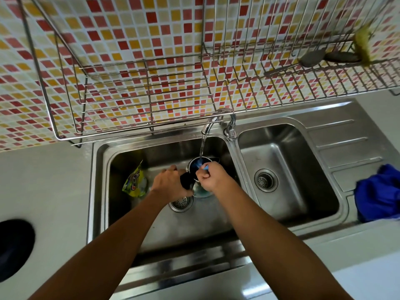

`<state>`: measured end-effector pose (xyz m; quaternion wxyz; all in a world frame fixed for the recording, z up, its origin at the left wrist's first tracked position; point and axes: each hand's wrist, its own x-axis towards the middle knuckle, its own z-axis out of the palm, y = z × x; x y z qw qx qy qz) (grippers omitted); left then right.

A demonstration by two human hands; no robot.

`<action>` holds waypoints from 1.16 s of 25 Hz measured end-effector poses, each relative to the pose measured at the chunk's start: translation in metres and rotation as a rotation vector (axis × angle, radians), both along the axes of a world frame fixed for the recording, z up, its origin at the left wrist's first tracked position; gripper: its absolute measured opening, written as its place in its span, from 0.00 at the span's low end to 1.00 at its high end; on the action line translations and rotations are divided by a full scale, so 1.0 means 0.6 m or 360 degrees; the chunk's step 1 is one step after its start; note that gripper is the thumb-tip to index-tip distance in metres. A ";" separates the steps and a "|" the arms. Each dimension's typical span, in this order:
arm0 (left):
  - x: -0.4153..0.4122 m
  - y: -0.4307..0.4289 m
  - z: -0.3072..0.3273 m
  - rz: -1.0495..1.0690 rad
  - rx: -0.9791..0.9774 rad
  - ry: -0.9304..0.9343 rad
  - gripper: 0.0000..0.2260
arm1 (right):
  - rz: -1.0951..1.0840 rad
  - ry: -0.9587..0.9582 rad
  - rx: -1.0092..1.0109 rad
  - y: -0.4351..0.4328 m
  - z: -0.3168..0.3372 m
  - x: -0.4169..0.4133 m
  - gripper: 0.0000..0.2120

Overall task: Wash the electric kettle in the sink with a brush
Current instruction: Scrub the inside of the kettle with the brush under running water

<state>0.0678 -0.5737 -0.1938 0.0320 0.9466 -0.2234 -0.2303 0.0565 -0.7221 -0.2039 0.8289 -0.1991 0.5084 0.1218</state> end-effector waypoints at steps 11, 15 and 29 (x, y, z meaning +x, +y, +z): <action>-0.003 -0.004 -0.008 -0.0037 0.0023 -0.0070 0.29 | 0.3206 -0.0541 -0.2869 -0.050 0.000 0.003 0.16; -0.005 -0.004 -0.022 -0.0001 0.0043 -0.0062 0.30 | 0.3397 -0.0350 -0.3008 -0.047 0.002 0.013 0.15; 0.004 0.002 -0.050 -0.0009 0.0023 -0.0091 0.30 | 0.3249 -0.0305 -0.2676 -0.038 0.004 0.028 0.14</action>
